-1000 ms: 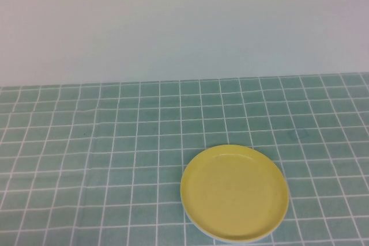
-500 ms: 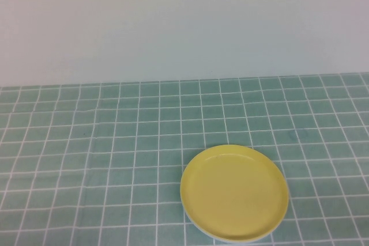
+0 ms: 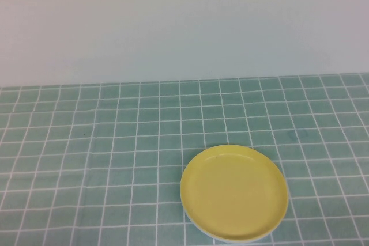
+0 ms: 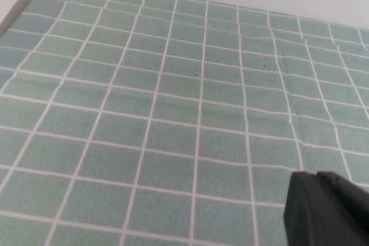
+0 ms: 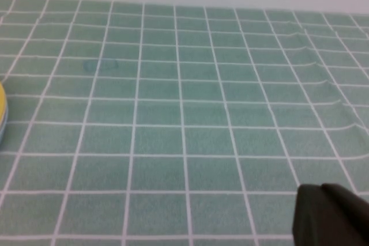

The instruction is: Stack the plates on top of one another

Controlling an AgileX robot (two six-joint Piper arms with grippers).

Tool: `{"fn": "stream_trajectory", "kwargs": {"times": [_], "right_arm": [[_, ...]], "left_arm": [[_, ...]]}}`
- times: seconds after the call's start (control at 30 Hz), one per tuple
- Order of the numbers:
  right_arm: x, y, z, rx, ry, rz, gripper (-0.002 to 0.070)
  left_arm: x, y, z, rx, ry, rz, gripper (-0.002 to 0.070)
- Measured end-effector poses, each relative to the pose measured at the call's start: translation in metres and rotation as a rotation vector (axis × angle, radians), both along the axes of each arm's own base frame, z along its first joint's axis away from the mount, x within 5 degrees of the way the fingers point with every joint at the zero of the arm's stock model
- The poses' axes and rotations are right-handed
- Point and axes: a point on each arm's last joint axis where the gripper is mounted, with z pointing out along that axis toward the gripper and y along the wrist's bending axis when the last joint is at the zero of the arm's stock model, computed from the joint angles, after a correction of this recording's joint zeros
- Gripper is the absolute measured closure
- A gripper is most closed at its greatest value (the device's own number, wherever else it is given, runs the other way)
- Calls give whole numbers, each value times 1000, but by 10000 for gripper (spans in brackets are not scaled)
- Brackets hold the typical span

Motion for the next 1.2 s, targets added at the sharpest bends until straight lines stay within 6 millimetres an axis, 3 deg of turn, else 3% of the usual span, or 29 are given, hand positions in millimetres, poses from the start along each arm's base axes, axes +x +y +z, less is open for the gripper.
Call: {"fn": "stream_trajectory", "kwargs": {"times": [0.37,1.2], "right_arm": [[0,7,-1,0,7,129,678],[0,5,-1,-1,7,101,678]], "left_arm": [[0,0,0,-2,0,0,675],[0,0,0,-2,0,0,675]]}}
